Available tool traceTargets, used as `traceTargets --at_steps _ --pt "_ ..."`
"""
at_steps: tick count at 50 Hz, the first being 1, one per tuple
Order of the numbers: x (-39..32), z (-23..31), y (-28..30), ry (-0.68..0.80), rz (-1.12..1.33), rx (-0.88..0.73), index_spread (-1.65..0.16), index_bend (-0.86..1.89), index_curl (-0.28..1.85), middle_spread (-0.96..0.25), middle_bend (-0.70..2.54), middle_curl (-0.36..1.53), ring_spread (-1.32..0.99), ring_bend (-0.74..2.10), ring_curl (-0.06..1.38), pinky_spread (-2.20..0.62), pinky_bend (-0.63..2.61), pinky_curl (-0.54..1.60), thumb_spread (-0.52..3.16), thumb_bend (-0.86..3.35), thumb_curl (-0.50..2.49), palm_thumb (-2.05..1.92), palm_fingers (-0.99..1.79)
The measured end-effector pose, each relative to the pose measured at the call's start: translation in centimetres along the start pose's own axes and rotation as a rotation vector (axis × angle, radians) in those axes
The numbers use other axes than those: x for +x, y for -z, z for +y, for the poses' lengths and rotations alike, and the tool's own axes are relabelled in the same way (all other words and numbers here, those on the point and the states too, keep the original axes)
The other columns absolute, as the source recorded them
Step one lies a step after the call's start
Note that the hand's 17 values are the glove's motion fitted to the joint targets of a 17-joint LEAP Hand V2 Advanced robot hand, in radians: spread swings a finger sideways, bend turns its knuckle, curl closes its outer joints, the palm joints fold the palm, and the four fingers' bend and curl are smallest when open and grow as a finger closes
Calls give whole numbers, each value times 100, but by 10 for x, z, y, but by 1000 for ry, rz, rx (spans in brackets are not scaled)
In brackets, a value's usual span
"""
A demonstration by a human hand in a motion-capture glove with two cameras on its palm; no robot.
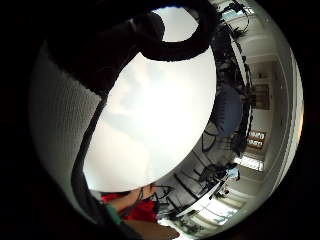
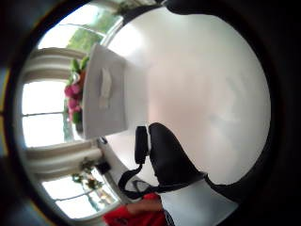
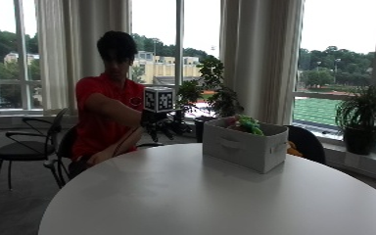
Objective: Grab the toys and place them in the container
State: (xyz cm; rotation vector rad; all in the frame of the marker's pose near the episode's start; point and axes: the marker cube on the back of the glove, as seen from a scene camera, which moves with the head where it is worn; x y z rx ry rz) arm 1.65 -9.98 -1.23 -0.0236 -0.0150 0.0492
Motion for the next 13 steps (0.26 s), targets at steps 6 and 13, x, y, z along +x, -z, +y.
traceTargets --at_steps 6,13 --pt "8 -4 7 4 45 26 -39 16 26 -8 12 19 -2 39 34 8 112 32 117 -3 32 -1 -13" --pt "4 10 7 -3 16 30 -39 16 27 -8 12 19 -2 40 34 8 111 32 117 -3 32 -2 -12"
